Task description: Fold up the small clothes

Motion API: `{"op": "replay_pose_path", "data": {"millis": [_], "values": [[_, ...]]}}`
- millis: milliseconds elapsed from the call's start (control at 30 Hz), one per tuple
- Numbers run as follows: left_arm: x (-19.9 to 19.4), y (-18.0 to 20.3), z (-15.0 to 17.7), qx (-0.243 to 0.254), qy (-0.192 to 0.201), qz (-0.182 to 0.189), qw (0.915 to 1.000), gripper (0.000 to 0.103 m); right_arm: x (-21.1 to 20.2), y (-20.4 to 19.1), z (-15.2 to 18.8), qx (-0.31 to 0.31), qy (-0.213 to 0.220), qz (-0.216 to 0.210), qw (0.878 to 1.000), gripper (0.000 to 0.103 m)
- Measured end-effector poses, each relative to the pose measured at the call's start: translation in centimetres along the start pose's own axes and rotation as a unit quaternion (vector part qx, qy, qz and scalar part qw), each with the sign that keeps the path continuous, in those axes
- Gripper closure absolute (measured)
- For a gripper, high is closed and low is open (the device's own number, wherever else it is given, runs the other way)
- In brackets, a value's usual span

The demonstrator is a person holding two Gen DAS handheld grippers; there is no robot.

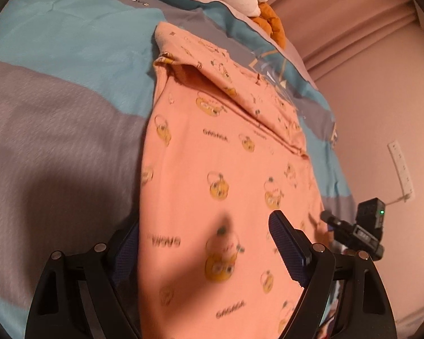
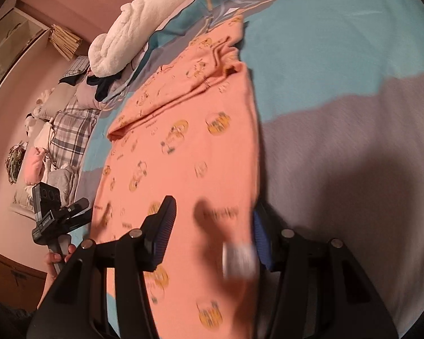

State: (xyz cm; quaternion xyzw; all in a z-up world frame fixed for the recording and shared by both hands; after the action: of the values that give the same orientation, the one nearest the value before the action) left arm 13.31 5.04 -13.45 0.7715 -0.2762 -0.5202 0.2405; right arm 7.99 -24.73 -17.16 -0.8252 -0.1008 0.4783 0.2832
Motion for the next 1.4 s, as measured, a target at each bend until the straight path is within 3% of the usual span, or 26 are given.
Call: {"op": "replay_pose_path", "data": {"millis": [267, 467, 633, 700, 833, 900, 967, 1100, 1400], "values": [[-0.3, -0.1, 0.8, -0.005, -0.002, 0.018, 0.9998, 0.022, 1.4, 0.2, -1.7, 0.027, -0.006, -0.024, 0.999, 0.062], [-2.1, 0.1, 4.7, 0.005, -0.028, 0.024, 0.9993, 0.029, -0.2, -0.4, 2.4, -0.005, -0.037, -0.027, 0.999, 0.073], [-3.4, -0.5, 7.2, -0.02, -0.036, 0.034, 0.9986, 0.051, -1.9, -0.4, 5.6, 0.008, -0.051, -0.052, 0.997, 0.073], [-3.7, -1.0, 7.6, -0.036, -0.03, 0.028, 0.9985, 0.067, -2.2, -0.6, 6.8, 0.008, -0.057, -0.056, 0.997, 0.073], [-3.8, -2.2, 7.8, -0.066, -0.019, 0.015, 0.9975, 0.087, -2.4, -1.1, 7.7, 0.003, -0.063, -0.055, 0.997, 0.073], [-3.7, -2.9, 7.7, -0.084, -0.02, 0.013, 0.9962, 0.099, -2.2, -1.2, 7.7, -0.002, -0.062, -0.049, 0.997, 0.082], [-3.9, -3.2, 7.6, -0.101, -0.019, 0.025, 0.9944, 0.099, -1.8, -1.0, 7.5, -0.007, -0.064, -0.035, 0.997, 0.094], [-4.5, -2.7, 7.5, -0.106, -0.009, 0.045, 0.9932, 0.101, -2.0, -1.5, 7.2, -0.021, -0.061, -0.033, 0.997, 0.096], [-6.2, 0.4, 5.1, -0.098, 0.029, 0.117, 0.9879, 0.101, -5.7, -5.1, 4.4, -0.024, 0.019, -0.158, 0.987, 0.097]]}}
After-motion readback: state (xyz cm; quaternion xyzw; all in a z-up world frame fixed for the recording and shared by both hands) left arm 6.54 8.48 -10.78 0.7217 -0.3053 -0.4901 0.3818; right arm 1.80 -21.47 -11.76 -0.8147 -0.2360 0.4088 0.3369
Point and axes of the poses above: each gripper's, at about its wrist camera, not at the fingertips, and x roughly the way its jaws point, y to its right, z to its underside, the point moved 7 cm from there along x, roughly the way its jaws point, and after that the axes turned 1 degree about z, right-handed, at the moved point
